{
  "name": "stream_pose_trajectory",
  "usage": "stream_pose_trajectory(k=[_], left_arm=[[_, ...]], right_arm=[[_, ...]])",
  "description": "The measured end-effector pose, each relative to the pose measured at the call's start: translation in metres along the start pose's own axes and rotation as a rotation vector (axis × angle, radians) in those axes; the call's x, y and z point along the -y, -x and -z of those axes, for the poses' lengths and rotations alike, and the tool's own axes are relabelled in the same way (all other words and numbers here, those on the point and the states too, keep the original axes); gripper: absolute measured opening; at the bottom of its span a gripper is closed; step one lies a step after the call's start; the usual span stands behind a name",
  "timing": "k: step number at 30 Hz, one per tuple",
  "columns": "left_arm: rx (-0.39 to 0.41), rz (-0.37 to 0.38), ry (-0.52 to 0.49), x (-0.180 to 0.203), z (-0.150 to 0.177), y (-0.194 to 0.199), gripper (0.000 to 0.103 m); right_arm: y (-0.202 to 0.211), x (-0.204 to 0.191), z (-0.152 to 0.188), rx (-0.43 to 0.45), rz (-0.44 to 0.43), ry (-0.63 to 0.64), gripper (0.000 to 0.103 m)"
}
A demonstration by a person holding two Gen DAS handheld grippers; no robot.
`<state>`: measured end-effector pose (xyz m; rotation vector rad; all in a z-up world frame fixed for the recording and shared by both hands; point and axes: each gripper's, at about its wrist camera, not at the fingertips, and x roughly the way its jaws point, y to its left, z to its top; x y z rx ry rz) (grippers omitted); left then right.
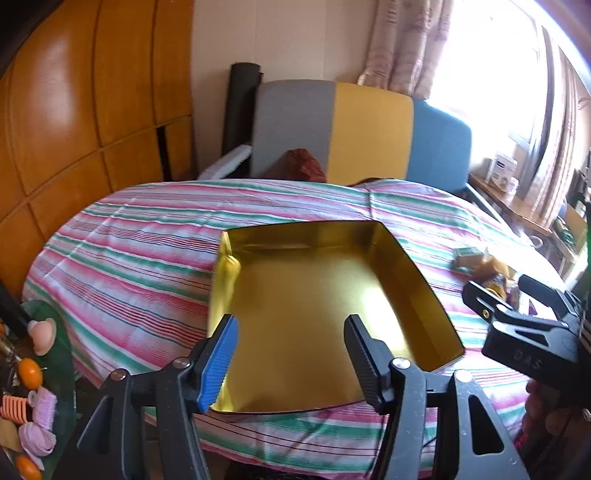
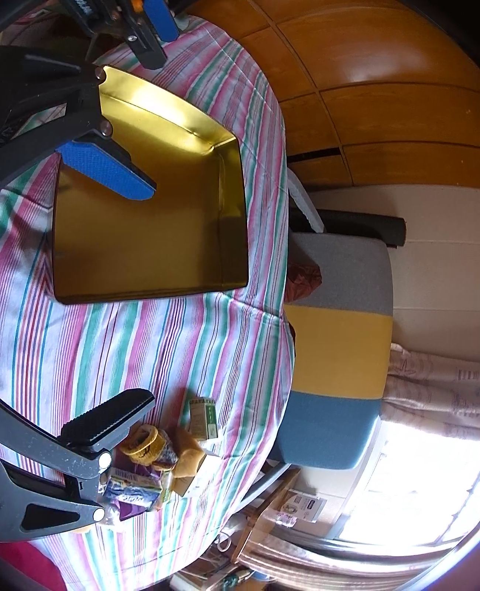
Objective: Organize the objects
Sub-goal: 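Move both tools from the gold tray toward the pile of items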
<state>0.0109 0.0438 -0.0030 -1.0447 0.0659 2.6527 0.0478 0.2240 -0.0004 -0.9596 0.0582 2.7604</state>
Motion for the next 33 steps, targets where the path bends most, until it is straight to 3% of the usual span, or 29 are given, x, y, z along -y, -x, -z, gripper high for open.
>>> stream_pose_trajectory(k=[6,13,19,23,28,33], left_arm=[[-0.081,0.1,0.045,0.005,-0.001,-0.011,0.064],[-0.042,0.034,-0.047,0.023,-0.004,-0.016,0.064],[-0.047,0.056,-0.151,0.045,-0.011,-0.024,0.064],[-0.094,0.166,-0.192,0.061,-0.012,-0.03,0.064],[-0.112,0.221,-0.249,0.088,-0.012,-0.035,0.066],[-0.194,0.294,-0.276,0.115,-0.014,-0.047,0.066]], right_arm=[[0.002,0.011,-0.004,0.01,0.011,0.0,0.103],[0.004,0.048,-0.005,0.005,0.056,-0.03,0.103],[0.008,0.119,-0.003,-0.027,0.102,-0.16,0.103],[0.017,0.172,0.001,-0.035,0.148,-0.269,0.103],[0.031,0.236,0.006,-0.017,0.201,-0.397,0.103],[0.032,0.283,0.019,-0.011,0.181,-0.534,0.103]])
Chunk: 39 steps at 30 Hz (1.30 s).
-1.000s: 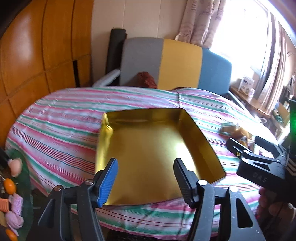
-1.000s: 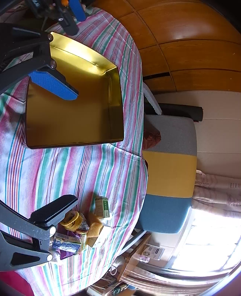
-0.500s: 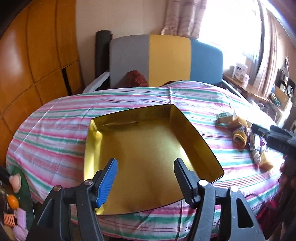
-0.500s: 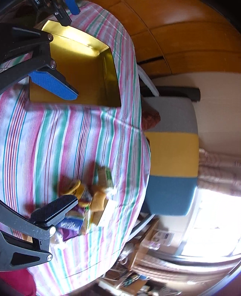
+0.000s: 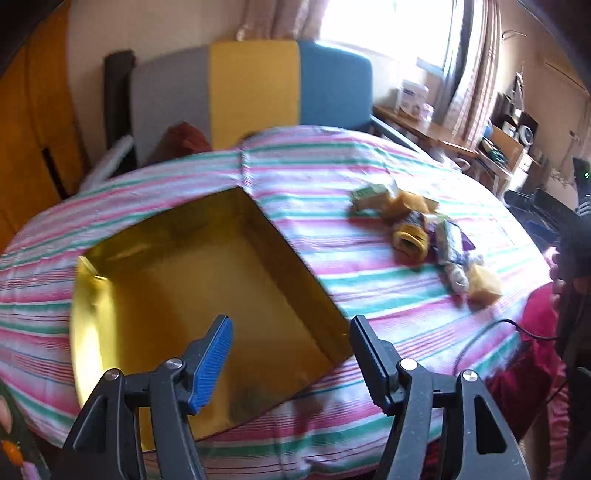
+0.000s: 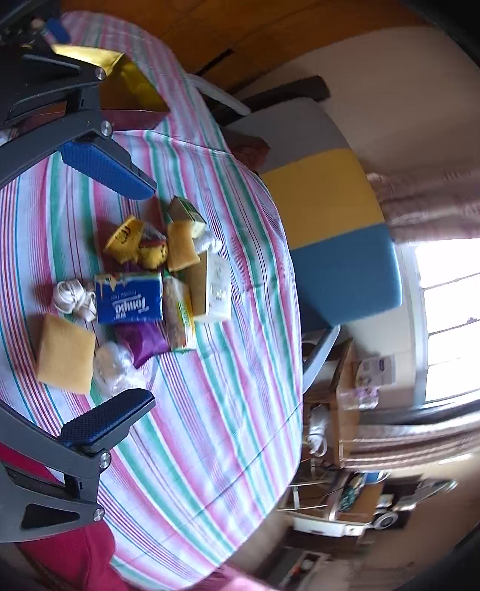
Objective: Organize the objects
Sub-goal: 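Move both tools from the gold tray toward the pile of items, then grasp the white rope bundle with the left gripper while the right gripper grasps the yellow sponge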
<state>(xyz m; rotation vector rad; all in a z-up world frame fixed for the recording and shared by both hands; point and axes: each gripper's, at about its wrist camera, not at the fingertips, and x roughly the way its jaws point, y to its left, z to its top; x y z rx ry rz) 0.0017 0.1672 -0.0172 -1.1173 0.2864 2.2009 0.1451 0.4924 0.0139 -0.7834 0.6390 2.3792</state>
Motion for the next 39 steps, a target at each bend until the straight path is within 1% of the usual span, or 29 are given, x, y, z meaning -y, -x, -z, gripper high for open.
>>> stream_pose_trajectory(k=[3,5,7,9,10,12,14,17,21,23,25,28,31,34,36,37,38,39], left_arm=[[-0.044,0.068,-0.015,0.014,-0.008,-0.013,0.066],[-0.063,0.128,-0.028,0.027,-0.014,-0.022,0.066],[-0.082,0.205,-0.05,0.042,-0.019,-0.032,0.066],[-0.085,0.244,-0.086,0.056,-0.023,-0.041,0.066],[-0.086,0.259,-0.099,0.062,-0.025,-0.045,0.066],[-0.098,0.28,-0.117,0.076,-0.03,-0.058,0.066],[-0.105,0.306,-0.124,0.087,-0.034,-0.07,0.066],[-0.136,0.333,-0.148,0.107,-0.038,-0.089,0.066],[-0.228,0.38,-0.166,0.133,-0.044,-0.117,0.065],[-0.242,0.391,-0.186,0.148,-0.047,-0.127,0.061],[-0.252,0.398,-0.211,0.166,-0.049,-0.137,0.06],[-0.279,0.401,-0.207,0.181,-0.053,-0.152,0.06],[-0.307,0.405,-0.179,0.192,-0.056,-0.169,0.059],[-0.321,0.415,-0.167,0.204,-0.056,-0.182,0.058],[-0.34,0.421,-0.161,0.209,-0.054,-0.192,0.051],[-0.354,0.423,-0.161,0.21,-0.053,-0.198,0.038],[-0.368,0.422,-0.158,0.211,-0.05,-0.204,0.029],[-0.358,0.432,-0.148,0.209,-0.048,-0.205,0.029]], right_arm=[[-0.007,0.024,-0.001,0.004,-0.014,-0.08,0.103],[-0.011,0.04,0.001,0.009,-0.035,-0.14,0.103],[-0.015,0.054,0.006,0.009,-0.062,-0.204,0.103],[-0.021,0.065,0.011,-0.007,-0.114,-0.276,0.103],[-0.023,0.069,0.012,-0.011,-0.126,-0.301,0.103],[-0.018,0.072,0.012,0.028,-0.149,-0.32,0.103],[-0.019,0.07,0.012,0.028,-0.171,-0.321,0.103],[-0.018,0.069,0.012,0.034,-0.19,-0.319,0.103],[-0.018,0.075,0.013,0.039,-0.213,-0.337,0.103],[-0.019,0.075,0.013,0.036,-0.224,-0.341,0.103],[-0.02,0.075,0.013,0.028,-0.231,-0.339,0.103],[-0.022,0.074,0.013,0.014,-0.245,-0.333,0.103],[-0.023,0.076,0.013,0.011,-0.256,-0.342,0.103],[-0.025,0.078,0.014,0.0,-0.274,-0.358,0.103],[-0.026,0.08,0.015,-0.004,-0.275,-0.371,0.103],[-0.026,0.081,0.015,-0.006,-0.276,-0.376,0.103],[-0.027,0.082,0.015,-0.01,-0.275,-0.382,0.103],[-0.027,0.082,0.015,-0.013,-0.272,-0.388,0.103]])
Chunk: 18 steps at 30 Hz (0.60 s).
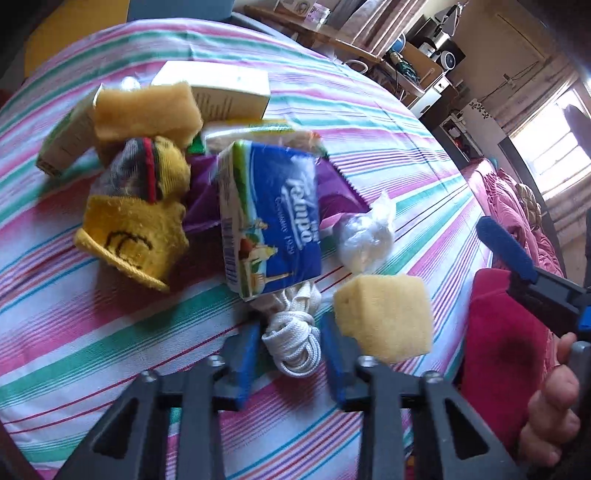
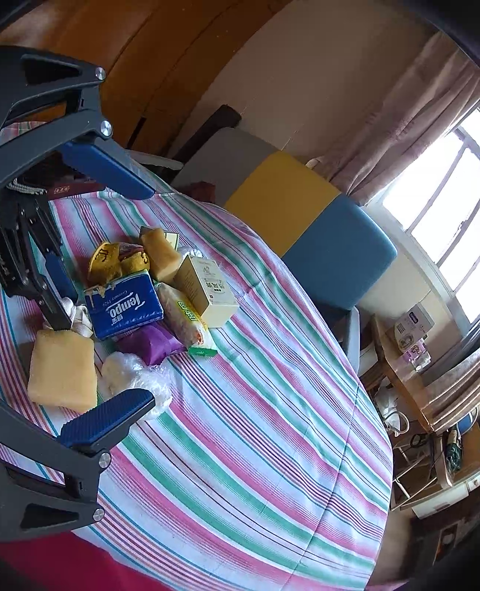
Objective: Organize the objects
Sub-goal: 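Grasp the white rope bundle with the left gripper while the right gripper grasps the yellow sponge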
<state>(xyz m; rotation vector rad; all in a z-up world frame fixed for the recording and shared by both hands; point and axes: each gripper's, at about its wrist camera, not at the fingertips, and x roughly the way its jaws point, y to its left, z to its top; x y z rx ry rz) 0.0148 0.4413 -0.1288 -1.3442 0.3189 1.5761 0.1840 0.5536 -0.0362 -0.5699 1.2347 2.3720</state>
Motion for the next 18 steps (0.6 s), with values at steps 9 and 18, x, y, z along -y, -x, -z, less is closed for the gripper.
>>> stream_pose_trajectory(k=[9,18], left_arm=[[0.071,-0.005,0.04,-0.021,0.037,0.051,0.027],[0.205,-0.062,0.042,-0.037,0.074,0.123,0.027]], right_arm=[[-0.005,0.004,-0.001,-0.024,0.047,-0.018,0.103],[-0.036,0.003,0.004,-0.194,0.245,0.027,0.103]])
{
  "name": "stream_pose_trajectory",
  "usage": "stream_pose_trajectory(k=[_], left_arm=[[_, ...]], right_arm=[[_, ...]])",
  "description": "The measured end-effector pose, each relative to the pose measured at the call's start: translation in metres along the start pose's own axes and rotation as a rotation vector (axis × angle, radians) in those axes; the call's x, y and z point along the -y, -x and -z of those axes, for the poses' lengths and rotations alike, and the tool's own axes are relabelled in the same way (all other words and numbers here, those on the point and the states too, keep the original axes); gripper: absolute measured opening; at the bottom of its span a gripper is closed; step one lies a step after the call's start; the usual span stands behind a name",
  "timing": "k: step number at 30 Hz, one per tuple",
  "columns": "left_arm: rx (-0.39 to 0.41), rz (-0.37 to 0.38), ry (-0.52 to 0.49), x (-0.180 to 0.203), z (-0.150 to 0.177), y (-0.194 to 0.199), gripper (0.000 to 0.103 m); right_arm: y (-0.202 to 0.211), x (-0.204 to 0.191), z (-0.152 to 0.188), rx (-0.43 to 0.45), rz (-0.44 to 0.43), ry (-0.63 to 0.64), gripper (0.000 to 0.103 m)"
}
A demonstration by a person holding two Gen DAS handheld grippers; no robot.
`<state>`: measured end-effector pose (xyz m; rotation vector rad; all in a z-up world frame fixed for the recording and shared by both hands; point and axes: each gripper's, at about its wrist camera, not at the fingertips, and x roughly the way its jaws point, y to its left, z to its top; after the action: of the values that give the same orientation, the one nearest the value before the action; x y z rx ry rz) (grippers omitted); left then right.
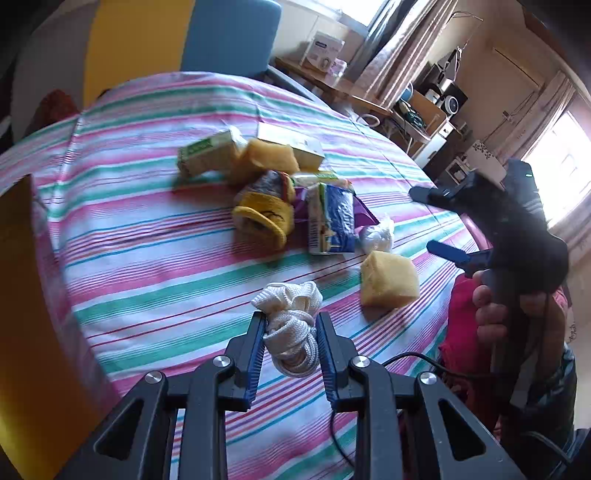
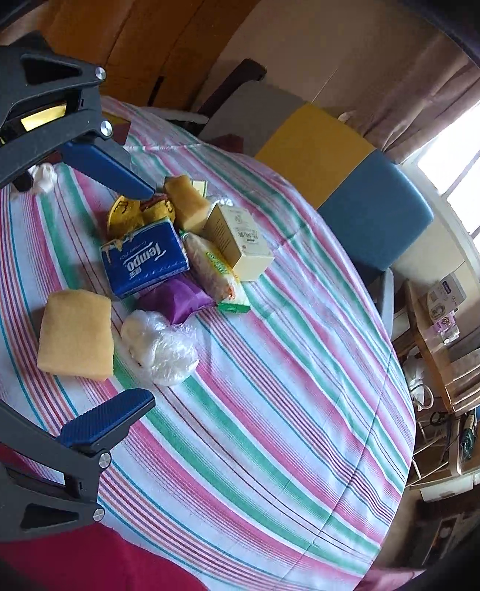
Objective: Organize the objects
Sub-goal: 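Grasp the white rope bundle with the left gripper while the right gripper grasps the yellow sponge, then carry the white rope bundle over the gold tray with the left gripper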
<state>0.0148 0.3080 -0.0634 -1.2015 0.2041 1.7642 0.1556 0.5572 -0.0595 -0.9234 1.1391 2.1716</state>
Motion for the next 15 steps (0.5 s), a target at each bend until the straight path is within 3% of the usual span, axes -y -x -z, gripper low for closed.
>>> stream_pose_trajectory(k=[2,4,5,15], left_arm=[[0.025,-0.003,0.005,-0.009,0.004,0.017,0.027],[0.052,-0.016,0.012,-0.016,0.008,0.031,0.027],[0.067,-0.018,0.02,-0.02,0.009,0.039,0.027],[0.164,-0.034,0.109,-0.063,0.036,0.09,0.027]], right_arm=[[-0.012,-0.002,0.002,-0.081,0.064,0.013,0.1],[-0.019,-0.006,0.007,-0.133,0.129,0.045,0.081],[-0.022,-0.008,0.01,-0.155,0.155,0.063,0.08],[-0.046,-0.011,0.018,-0.287,0.253,0.123,0.082]])
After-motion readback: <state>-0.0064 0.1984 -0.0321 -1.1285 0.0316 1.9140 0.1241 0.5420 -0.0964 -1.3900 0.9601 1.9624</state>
